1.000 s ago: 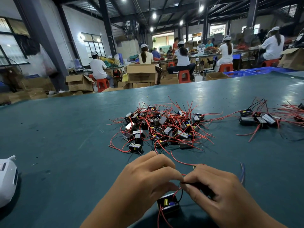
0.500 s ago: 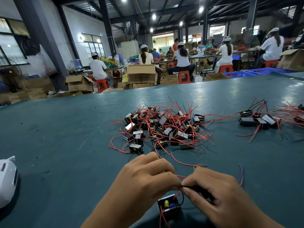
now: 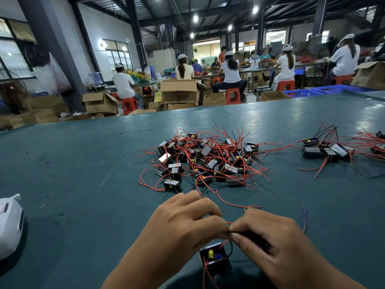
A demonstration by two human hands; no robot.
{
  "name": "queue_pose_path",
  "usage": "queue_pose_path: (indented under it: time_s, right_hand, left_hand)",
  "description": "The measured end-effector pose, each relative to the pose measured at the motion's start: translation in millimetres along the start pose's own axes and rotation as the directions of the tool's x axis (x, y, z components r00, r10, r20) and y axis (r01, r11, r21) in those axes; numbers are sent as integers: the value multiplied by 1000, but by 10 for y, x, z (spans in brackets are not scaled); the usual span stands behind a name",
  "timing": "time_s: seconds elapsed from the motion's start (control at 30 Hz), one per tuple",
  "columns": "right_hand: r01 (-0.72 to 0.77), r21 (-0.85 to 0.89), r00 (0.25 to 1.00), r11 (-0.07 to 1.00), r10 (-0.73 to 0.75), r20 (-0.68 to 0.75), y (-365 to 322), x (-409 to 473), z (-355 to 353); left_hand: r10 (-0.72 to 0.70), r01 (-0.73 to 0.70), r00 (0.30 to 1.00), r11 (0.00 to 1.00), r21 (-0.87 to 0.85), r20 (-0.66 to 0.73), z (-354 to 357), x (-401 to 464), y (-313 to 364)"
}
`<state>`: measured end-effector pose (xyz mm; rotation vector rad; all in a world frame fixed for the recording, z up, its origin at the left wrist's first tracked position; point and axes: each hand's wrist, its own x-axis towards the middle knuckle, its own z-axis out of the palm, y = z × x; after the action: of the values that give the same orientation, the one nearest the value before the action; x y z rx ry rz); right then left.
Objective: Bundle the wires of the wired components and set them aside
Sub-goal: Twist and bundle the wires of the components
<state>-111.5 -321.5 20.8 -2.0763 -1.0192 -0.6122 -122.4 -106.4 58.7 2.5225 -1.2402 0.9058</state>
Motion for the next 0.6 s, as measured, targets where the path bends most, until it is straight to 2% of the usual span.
queue_pose_path:
  time_s: [0.17,0.6]
  right_hand:
    - [-12,20,1000,1000,12,-2,-14,2,2]
    - [-66,11,998,998,66,-15,-18,-25,52]
  left_hand:
    - [-24,24,1000,999,-40,0,25,15,1]
    - [-269,303,952,902,-306,148,62,19,102]
